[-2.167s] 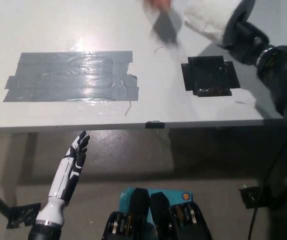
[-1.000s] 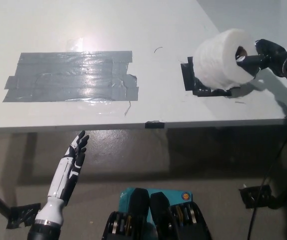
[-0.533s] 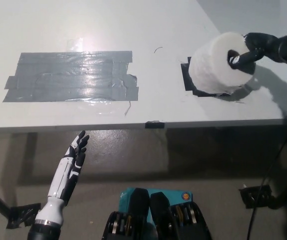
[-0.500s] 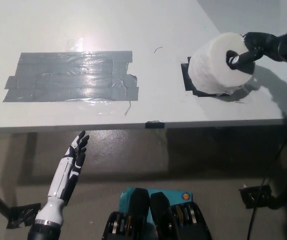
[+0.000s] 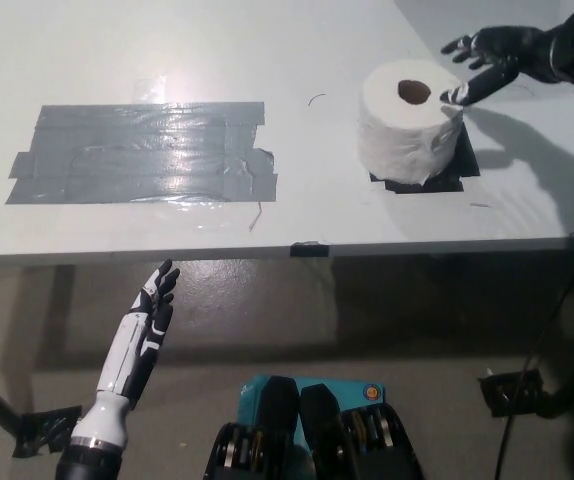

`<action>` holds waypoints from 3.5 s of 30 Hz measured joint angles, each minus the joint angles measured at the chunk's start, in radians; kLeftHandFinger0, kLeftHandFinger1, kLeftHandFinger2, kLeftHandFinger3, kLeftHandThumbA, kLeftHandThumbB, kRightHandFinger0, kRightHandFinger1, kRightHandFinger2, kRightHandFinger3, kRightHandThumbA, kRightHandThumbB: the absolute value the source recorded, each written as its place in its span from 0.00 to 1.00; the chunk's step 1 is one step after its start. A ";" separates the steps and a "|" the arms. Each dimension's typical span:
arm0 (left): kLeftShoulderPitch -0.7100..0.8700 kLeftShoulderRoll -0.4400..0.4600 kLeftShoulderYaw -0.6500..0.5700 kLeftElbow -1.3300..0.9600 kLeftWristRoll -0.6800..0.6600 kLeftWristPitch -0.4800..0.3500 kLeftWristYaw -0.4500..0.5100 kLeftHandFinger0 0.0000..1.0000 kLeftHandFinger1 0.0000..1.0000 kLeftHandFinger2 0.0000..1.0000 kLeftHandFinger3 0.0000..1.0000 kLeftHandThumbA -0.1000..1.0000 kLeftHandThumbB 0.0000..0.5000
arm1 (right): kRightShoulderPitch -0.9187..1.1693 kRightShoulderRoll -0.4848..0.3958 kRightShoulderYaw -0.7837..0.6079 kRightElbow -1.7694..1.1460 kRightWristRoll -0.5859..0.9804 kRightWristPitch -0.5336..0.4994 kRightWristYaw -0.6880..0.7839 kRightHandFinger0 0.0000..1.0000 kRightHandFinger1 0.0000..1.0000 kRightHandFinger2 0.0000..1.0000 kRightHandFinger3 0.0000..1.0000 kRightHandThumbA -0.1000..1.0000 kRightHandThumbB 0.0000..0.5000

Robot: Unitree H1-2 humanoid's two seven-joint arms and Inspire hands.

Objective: A person hands over a roll of toilet paper to the robot , and the robot inserts its right thumb into the hole in the centre to grab the roll, and then places it on the balck area on the desk.

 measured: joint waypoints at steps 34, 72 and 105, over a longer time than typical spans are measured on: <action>-0.070 -0.001 0.000 0.009 0.000 0.007 -0.001 1.00 1.00 1.00 1.00 1.00 0.31 | 0.353 -0.084 -0.313 -0.823 0.064 0.085 -0.041 1.00 1.00 1.00 1.00 0.84 0.63; -0.183 -0.005 0.001 0.067 -0.005 0.015 -0.001 1.00 1.00 1.00 1.00 1.00 0.29 | 1.140 0.256 -0.526 -1.587 0.260 0.036 -0.173 1.00 1.00 1.00 1.00 1.00 0.30; -0.008 -0.005 -0.019 0.014 0.006 0.012 -0.001 1.00 1.00 1.00 1.00 1.00 0.33 | 1.300 0.329 -0.543 -1.203 0.338 -0.259 -0.306 1.00 1.00 1.00 1.00 1.00 0.41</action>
